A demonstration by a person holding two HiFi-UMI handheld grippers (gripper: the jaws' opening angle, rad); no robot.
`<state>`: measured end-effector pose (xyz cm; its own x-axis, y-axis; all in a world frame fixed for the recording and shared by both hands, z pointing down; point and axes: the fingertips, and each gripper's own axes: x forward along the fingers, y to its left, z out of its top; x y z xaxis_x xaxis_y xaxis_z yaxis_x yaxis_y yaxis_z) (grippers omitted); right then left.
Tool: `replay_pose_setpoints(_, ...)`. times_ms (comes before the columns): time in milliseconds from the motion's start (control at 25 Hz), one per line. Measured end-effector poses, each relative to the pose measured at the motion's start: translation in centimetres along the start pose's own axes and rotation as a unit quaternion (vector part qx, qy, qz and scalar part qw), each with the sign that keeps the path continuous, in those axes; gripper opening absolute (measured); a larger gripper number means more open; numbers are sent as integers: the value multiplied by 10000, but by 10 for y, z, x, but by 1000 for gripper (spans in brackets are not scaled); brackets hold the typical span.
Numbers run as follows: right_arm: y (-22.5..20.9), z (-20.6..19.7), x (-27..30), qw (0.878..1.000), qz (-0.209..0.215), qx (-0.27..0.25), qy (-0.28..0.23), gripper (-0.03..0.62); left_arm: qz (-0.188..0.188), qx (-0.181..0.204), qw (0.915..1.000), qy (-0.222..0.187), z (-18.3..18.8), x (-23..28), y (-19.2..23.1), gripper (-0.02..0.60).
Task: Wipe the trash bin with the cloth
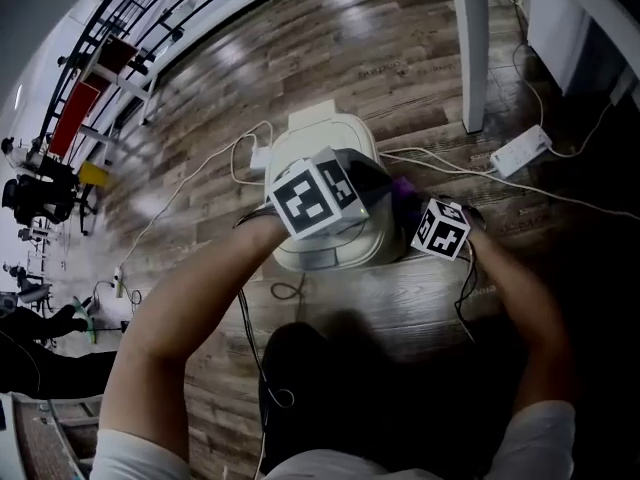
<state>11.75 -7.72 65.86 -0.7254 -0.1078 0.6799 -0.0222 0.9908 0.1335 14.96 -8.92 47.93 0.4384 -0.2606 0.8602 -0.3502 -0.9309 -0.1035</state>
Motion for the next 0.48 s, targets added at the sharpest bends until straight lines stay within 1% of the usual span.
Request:
replay_pose_setpoints(160, 15, 2, -4, 9998, -34, 72, -178, 84, 41, -4, 10000, 34, -1, -2, 2, 5)
replay_pose_setpoints(320, 36, -2, -14, 9993, 91, 139, -322, 84, 46, -6, 10000, 25, 1, 0, 2, 5)
replay_pose_setpoints(400, 50, -5, -18, 9988, 245, 176, -389, 84, 34, -2, 10000, 29, 2, 0, 1, 5)
replay_pose_setpoints(480, 71, -8, -22, 9973, 582, 116, -424, 83, 32, -1, 10000, 34, 2, 1, 0, 5)
